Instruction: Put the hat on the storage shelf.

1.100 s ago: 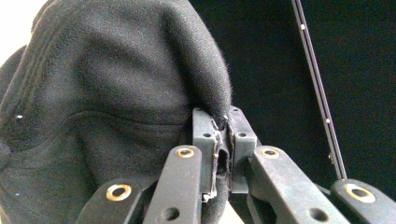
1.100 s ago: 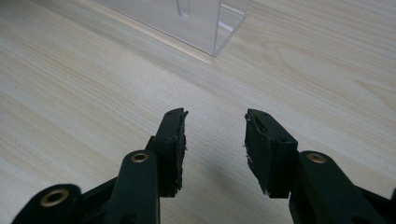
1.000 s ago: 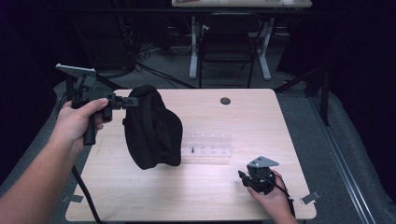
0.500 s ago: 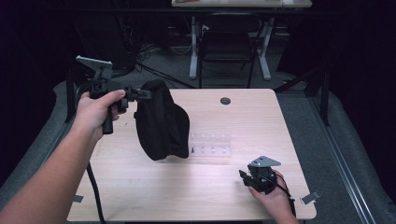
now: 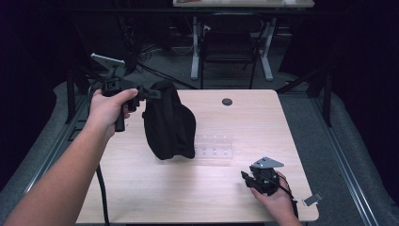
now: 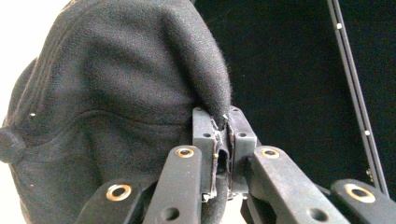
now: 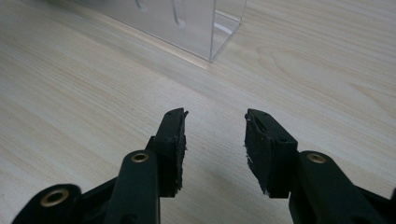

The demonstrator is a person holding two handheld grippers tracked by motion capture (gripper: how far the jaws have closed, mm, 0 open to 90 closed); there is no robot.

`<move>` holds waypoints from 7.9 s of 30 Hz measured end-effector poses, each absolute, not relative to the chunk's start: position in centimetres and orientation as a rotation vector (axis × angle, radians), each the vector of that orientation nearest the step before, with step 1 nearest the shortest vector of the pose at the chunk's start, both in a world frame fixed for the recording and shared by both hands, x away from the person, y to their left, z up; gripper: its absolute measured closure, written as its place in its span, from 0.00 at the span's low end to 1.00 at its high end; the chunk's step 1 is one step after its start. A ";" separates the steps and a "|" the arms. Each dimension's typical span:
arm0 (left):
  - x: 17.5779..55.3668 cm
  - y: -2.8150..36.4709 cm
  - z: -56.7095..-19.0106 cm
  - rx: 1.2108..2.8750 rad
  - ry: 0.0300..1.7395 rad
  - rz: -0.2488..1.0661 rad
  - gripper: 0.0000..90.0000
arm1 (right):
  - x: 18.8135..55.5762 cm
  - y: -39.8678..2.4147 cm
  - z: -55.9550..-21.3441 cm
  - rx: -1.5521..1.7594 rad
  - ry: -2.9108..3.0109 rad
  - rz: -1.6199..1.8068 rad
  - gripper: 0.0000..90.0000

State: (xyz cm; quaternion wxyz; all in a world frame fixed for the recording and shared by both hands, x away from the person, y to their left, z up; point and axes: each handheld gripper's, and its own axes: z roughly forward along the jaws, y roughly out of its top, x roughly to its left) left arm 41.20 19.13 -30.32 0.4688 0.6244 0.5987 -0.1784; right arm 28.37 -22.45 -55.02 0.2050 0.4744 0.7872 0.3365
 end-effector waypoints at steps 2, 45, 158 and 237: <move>41.3 18.9 -30.4 1.532 1.466 -0.430 0.95 | 28.3 -22.4 -55.0 1.323 2.189 0.937 0.64; 42.3 14.6 -30.4 1.549 1.458 -0.397 0.94 | 30.8 -13.0 -47.3 0.992 2.365 1.174 0.83; 40.5 24.2 -35.3 1.677 1.621 -0.095 0.67 | 31.2 -11.7 -48.7 0.998 2.376 1.131 0.91; 29.3 28.4 -55.6 1.771 1.491 0.425 0.56 | 28.3 -22.5 -54.4 1.110 2.126 0.940 0.61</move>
